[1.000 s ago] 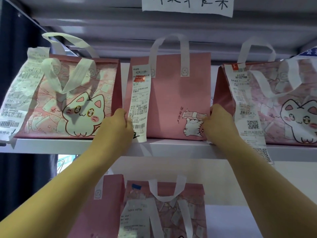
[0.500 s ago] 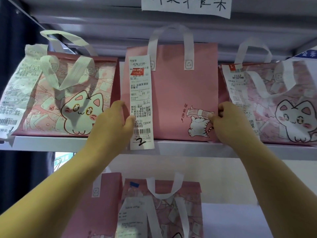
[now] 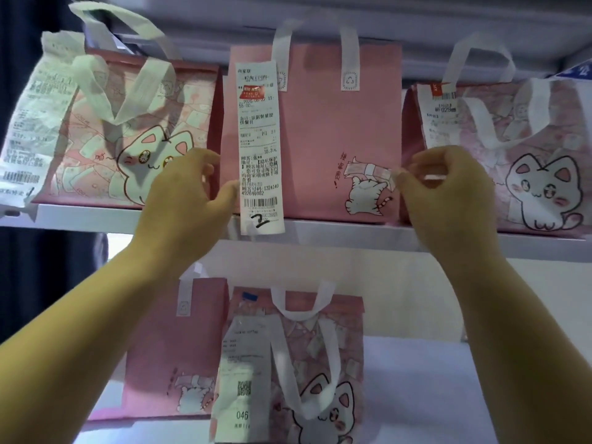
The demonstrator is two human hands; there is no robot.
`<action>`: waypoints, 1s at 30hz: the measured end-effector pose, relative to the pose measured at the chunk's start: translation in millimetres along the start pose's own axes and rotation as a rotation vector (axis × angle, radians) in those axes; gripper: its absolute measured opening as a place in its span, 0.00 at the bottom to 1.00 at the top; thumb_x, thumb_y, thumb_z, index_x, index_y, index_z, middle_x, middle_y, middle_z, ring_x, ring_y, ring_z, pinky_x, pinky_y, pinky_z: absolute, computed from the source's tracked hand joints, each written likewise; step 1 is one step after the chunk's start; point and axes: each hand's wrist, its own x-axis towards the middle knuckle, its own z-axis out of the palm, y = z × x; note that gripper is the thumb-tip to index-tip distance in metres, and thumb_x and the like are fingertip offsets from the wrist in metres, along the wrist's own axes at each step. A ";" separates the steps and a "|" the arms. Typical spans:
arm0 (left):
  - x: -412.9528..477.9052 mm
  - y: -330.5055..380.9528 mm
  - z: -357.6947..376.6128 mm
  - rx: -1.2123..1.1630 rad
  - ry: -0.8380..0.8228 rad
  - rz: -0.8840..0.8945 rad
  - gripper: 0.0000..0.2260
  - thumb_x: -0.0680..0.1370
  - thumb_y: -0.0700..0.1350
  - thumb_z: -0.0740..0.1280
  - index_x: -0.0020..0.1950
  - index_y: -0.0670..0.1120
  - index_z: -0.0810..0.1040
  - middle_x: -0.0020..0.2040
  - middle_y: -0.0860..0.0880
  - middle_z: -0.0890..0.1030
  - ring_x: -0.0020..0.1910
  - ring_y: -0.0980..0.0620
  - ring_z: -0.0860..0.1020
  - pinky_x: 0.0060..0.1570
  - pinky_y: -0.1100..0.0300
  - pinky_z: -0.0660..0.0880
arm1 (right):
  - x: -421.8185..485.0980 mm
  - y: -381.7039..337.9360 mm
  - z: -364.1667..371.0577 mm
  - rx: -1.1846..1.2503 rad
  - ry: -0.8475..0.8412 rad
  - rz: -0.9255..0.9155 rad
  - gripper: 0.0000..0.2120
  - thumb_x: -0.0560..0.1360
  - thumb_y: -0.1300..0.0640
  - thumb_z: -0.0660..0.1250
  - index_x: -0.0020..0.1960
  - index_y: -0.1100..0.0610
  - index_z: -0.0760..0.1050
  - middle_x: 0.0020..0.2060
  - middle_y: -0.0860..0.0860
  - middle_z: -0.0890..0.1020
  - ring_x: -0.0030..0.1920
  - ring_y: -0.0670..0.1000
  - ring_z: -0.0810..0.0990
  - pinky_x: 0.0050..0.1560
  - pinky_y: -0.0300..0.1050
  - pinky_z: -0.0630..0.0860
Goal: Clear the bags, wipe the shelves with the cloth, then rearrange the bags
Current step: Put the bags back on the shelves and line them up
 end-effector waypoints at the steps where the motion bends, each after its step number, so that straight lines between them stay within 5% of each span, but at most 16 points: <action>1: -5.1 1.0 -3.6 -0.011 0.007 0.008 0.16 0.76 0.52 0.66 0.61 0.48 0.73 0.55 0.50 0.76 0.49 0.51 0.76 0.47 0.56 0.74 | -8.4 -5.3 -2.5 0.031 0.006 -0.007 0.10 0.73 0.50 0.70 0.51 0.53 0.74 0.42 0.44 0.79 0.44 0.46 0.79 0.42 0.35 0.73; 7: -44.1 3.3 -27.5 -0.114 -0.018 0.045 0.11 0.75 0.52 0.66 0.54 0.49 0.75 0.51 0.52 0.77 0.47 0.55 0.77 0.38 0.67 0.72 | -67.1 -32.8 -11.6 0.200 -0.096 0.039 0.08 0.73 0.50 0.70 0.47 0.53 0.77 0.39 0.44 0.80 0.40 0.47 0.81 0.43 0.55 0.81; 20: -153.0 -55.4 -63.2 -0.193 -0.330 -0.175 0.03 0.74 0.51 0.68 0.43 0.53 0.78 0.39 0.62 0.78 0.40 0.66 0.77 0.36 0.75 0.70 | -191.3 -51.7 -0.2 0.184 -0.415 0.321 0.04 0.73 0.51 0.69 0.40 0.48 0.77 0.36 0.48 0.83 0.38 0.49 0.82 0.43 0.53 0.82; 30: -219.2 -103.3 -67.6 -0.240 -0.466 -0.472 0.04 0.72 0.52 0.69 0.39 0.54 0.79 0.37 0.63 0.80 0.37 0.63 0.77 0.34 0.75 0.70 | -255.2 -38.4 22.0 0.187 -0.544 0.560 0.05 0.72 0.48 0.69 0.41 0.49 0.78 0.38 0.50 0.83 0.41 0.53 0.82 0.41 0.52 0.82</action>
